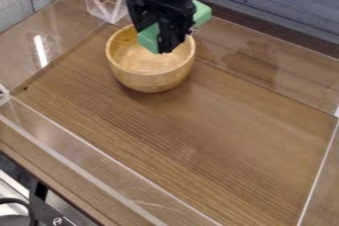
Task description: Put the green block in the brown bowl
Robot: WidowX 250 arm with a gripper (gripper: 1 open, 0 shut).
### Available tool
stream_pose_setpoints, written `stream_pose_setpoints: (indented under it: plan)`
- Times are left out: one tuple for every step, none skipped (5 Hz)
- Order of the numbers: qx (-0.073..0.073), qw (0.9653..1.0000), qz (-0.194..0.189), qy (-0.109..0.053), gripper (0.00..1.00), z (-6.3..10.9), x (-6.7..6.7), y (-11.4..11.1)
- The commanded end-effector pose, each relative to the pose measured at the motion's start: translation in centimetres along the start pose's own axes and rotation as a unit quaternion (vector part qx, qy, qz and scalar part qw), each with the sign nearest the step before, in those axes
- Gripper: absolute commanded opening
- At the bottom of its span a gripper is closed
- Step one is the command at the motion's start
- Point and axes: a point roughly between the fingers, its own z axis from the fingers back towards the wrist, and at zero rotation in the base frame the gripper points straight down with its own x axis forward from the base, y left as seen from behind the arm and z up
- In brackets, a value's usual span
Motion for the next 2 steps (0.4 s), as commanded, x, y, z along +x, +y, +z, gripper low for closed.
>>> stream_pose_setpoints:
  plan:
    - [0.007,0.9997,0.018,-0.017,0.00,1.09,0.40,0.87]
    - [0.002,0.9998,0.009,-0.018,0.00,0.92,0.42,1.08]
